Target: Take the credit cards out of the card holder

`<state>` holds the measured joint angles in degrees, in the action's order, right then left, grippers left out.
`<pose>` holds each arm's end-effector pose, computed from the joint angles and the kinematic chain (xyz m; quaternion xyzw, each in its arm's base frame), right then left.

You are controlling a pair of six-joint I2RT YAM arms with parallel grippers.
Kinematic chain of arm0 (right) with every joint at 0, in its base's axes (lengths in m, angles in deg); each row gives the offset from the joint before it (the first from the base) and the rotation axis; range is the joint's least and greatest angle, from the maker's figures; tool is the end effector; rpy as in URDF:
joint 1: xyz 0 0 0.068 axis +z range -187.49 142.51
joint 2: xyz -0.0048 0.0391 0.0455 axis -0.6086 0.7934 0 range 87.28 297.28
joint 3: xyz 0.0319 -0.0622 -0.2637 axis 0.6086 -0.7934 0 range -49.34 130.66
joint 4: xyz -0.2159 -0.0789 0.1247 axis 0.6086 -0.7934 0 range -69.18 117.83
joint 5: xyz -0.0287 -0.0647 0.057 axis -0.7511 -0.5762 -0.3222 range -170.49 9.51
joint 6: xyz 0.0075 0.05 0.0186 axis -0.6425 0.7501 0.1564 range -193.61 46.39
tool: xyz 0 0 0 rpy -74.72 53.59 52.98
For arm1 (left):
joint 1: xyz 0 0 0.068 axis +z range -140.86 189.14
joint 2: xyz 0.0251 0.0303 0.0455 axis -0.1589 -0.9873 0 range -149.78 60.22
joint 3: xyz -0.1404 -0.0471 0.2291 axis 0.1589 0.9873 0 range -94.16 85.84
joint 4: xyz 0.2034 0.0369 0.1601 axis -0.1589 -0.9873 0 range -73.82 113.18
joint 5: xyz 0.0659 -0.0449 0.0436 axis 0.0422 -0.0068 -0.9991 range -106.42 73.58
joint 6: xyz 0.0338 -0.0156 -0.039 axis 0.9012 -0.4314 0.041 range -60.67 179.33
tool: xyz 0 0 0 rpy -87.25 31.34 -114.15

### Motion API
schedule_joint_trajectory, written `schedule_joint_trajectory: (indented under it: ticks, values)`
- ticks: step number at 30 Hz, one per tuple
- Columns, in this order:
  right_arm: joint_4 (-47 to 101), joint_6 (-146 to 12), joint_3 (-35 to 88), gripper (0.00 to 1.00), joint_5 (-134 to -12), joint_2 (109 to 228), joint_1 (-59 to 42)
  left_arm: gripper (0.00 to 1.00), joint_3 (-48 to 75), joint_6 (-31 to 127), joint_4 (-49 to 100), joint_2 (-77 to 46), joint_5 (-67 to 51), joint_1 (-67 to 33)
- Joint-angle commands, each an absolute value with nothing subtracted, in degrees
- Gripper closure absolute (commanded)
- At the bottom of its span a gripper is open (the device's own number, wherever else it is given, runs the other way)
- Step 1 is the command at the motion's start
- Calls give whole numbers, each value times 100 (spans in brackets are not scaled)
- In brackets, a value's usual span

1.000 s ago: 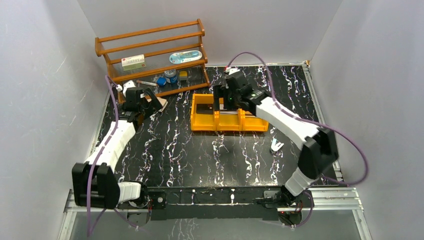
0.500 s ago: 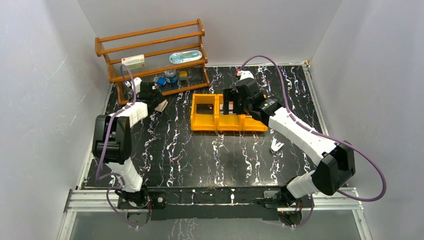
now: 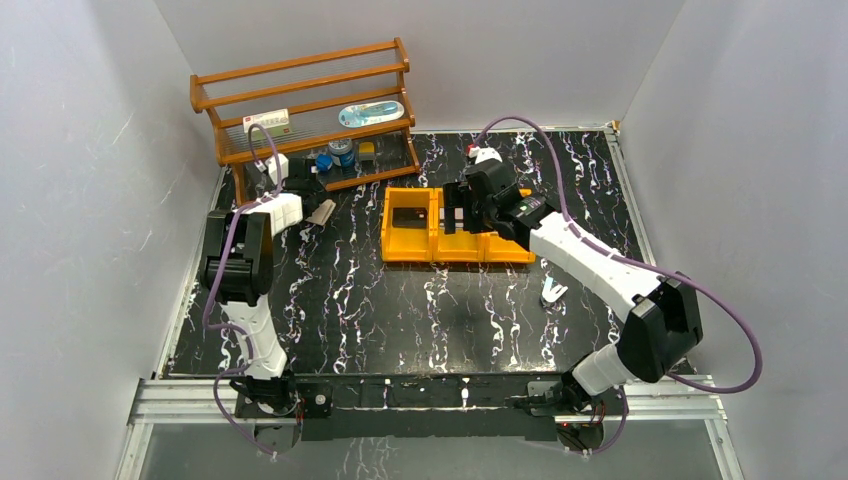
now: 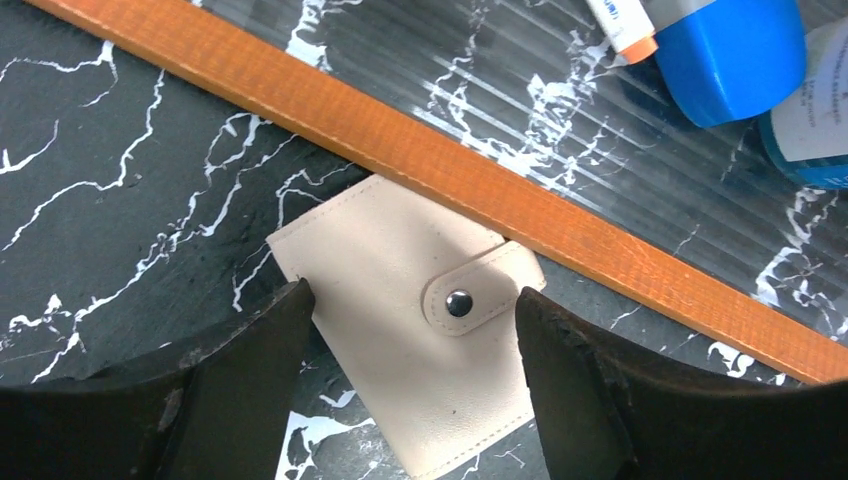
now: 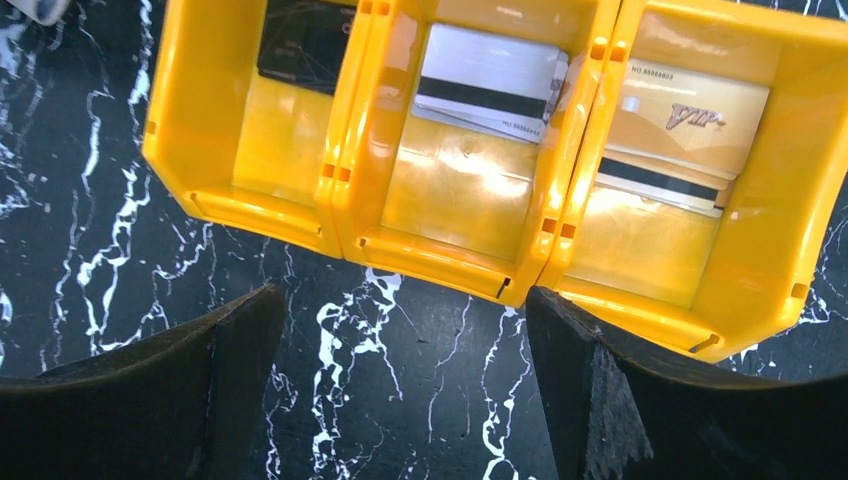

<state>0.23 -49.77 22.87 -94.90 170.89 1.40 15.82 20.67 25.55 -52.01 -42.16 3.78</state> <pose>0.2600 0.1985 0.3180 -0.0637 0.8948 0.1257 0.4236 0.4227 -0.0241 0.1698 -0.3434 0.8189 0.0321 0.4588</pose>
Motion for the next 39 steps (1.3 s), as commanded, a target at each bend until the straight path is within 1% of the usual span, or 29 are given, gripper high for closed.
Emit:
schedule_joint_trajectory:
  ticks: [1, 3, 12, 16, 20, 22, 24, 28, 30, 32, 36, 37, 39]
  values:
    - [-117, -4901, 2412, 2, -9463, 17189, 124, 31, 1863, 1793, 1775, -5024, -4198, 322]
    - [-118, -4887, 2444, 1, -9426, 17206, 124, 35, 2052, 1869, 1760, -4888, -4173, 256]
    - [-94, -4737, 2405, 2, -9214, 17141, 120, 36, 2218, 2356, 1102, -4719, -4007, 59]
    - [-60, -4609, 2343, 1, -9084, 17063, 120, 38, 2406, 2518, 739, -4418, -3971, -167]
    - [27, -4513, 2247, 2, -8927, 16968, 122, 37, 3232, 2261, 718, -3598, -3951, -561]
    - [49, -4441, 2193, 2, -8890, 16930, 118, 37, 3719, 2025, 713, -3059, -3750, -704]
    - [24, -4301, 2129, 2, -8989, 16908, 118, 38, 4329, 1786, 694, -2405, -3653, -885]
    - [128, -3949, 1847, 2, -9252, 16797, 103, 39, 4994, 1634, 610, -1579, -3304, -1429]
    - [282, -3795, 1716, 2, -9252, 16747, 80, 39, 5202, 1502, 407, -1294, -3189, -1730]
    - [706, -3932, 1562, 2, -8952, 16769, 69, 38, 5414, 1293, 177, -973, -3228, -2026]
    - [735, -3915, 1972, 3, -8817, 17311, 55, 37, 5751, 1038, 18, -248, -2997, -2293]
    - [697, -3911, 2142, 4, -8792, 17555, 41, 35, 5739, 1037, -53, -118, -2907, -2322]
    - [651, -3940, 2491, 5, -8799, 17942, 23, 27, 5643, 1062, -238, 119, -2910, -2337]
